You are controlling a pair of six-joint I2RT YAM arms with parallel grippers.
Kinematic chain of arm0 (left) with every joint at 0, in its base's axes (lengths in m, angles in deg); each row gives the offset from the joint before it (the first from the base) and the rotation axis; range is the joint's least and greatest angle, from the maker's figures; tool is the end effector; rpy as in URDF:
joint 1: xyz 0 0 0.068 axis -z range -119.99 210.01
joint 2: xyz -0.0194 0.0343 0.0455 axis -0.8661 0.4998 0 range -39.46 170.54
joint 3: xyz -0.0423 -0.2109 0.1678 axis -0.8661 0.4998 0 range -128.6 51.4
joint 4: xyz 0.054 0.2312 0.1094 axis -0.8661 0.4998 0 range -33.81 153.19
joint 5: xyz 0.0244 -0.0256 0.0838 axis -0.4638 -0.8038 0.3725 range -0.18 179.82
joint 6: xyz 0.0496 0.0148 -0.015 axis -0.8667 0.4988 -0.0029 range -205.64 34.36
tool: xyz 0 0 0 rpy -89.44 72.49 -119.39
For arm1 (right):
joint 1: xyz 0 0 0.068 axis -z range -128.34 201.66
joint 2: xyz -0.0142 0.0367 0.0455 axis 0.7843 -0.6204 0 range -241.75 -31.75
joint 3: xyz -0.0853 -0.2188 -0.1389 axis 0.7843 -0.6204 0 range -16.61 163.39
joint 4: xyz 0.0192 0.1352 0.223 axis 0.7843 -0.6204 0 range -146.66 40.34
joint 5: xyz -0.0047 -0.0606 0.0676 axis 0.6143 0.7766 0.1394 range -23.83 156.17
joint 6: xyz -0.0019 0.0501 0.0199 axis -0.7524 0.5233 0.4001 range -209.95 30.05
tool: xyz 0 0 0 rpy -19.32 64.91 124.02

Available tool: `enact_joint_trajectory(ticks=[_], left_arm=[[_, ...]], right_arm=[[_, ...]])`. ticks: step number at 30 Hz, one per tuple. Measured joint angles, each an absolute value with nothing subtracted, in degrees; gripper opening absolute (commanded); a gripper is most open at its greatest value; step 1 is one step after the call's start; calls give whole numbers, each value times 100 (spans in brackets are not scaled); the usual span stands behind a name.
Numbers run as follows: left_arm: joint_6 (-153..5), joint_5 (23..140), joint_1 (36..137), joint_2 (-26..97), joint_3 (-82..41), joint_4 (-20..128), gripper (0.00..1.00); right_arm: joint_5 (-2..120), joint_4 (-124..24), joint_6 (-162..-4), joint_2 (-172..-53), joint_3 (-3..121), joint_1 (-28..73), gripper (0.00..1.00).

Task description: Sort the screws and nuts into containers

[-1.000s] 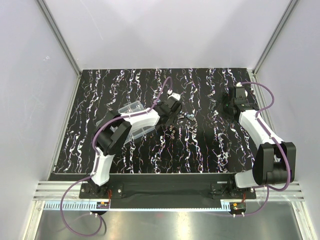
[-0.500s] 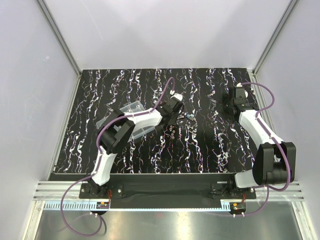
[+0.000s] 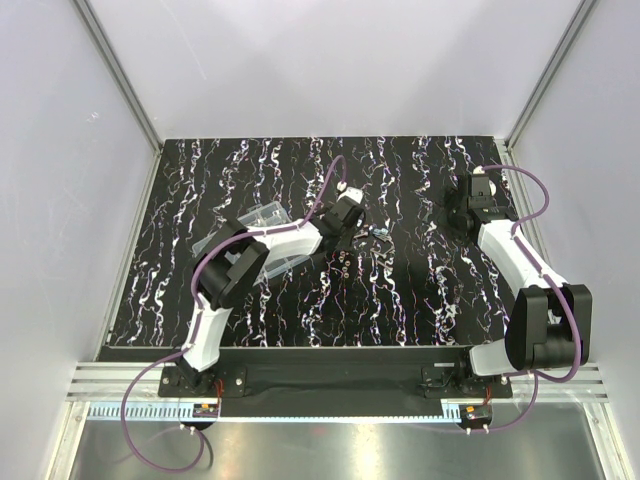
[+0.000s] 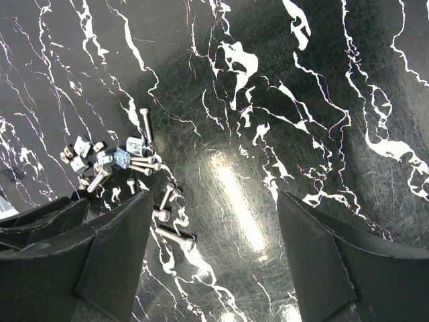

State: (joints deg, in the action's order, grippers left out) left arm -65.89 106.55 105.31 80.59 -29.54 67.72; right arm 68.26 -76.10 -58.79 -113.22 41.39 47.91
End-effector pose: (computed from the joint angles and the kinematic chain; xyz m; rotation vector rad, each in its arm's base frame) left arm 0.3229 -0.3117 0.1504 0.4090 2.3761 -0.1646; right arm 0.2995 0.0183 0.2483 0.5973 2.3804 0.2257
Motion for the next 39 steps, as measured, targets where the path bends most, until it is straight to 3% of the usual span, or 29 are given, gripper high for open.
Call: enact_joint_trajectory(ticks=[17, 22, 28, 30, 39], left_arm=[[-6565, 10649, 10544, 7950, -2769, 6658, 37], [-6524, 10618, 10562, 7950, -2769, 6654, 23], [-6526, 10620, 10573, 7947, -2766, 6640, 13], [-6526, 10627, 10573, 7945, -2760, 6634, 2], [-6421, 10666, 10577, 7873, -2651, 6601, 0]], right_arm=[[6819, -7607, -5857, -11302, 4139, 4791, 81], [6817, -7607, -5857, -11302, 4139, 4791, 81], [6817, -7607, -5857, -11302, 4139, 4791, 81], [6817, -7607, -5855, -11302, 4139, 4791, 81], [6817, -7610, -5851, -11302, 4139, 4791, 80]])
